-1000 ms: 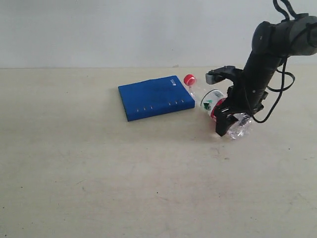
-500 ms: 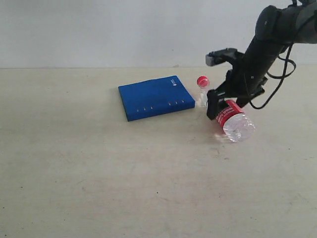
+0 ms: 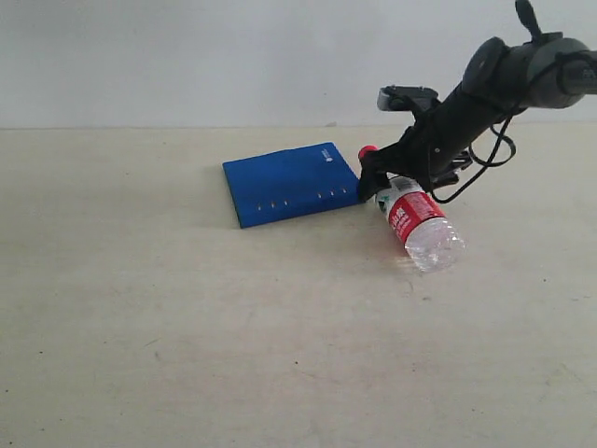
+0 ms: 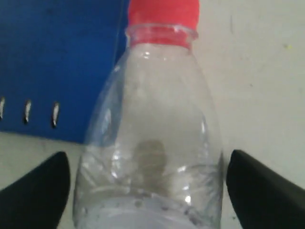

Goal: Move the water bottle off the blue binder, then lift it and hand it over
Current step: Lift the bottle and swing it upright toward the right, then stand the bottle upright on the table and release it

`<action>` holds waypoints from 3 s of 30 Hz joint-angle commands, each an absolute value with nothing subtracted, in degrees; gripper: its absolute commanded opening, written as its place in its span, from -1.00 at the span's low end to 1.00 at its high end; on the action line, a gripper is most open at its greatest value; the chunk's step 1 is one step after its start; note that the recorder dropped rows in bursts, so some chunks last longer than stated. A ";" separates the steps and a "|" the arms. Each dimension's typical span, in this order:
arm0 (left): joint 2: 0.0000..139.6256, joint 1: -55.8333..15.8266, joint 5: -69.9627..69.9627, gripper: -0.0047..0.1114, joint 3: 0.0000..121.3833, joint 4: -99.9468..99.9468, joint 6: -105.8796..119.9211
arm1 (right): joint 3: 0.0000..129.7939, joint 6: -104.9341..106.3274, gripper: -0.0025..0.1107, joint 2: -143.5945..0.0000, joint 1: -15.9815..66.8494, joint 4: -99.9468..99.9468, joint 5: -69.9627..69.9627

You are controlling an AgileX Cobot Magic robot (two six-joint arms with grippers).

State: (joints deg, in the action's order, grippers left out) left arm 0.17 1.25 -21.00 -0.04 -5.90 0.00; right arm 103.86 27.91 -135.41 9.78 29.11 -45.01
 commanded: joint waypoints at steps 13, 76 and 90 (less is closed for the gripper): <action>0.00 0.76 -20.60 -0.84 0.00 -6.17 0.00 | 104.25 29.75 -0.93 -128.35 9.75 29.99 -41.01; 0.00 0.76 -20.60 -0.84 0.00 -6.17 0.00 | 63.86 64.64 0.16 -110.36 2.17 43.31 -33.59; 0.00 0.76 -20.60 -0.84 0.00 -6.17 0.00 | 69.90 49.18 0.03 -117.81 7.96 27.76 -33.78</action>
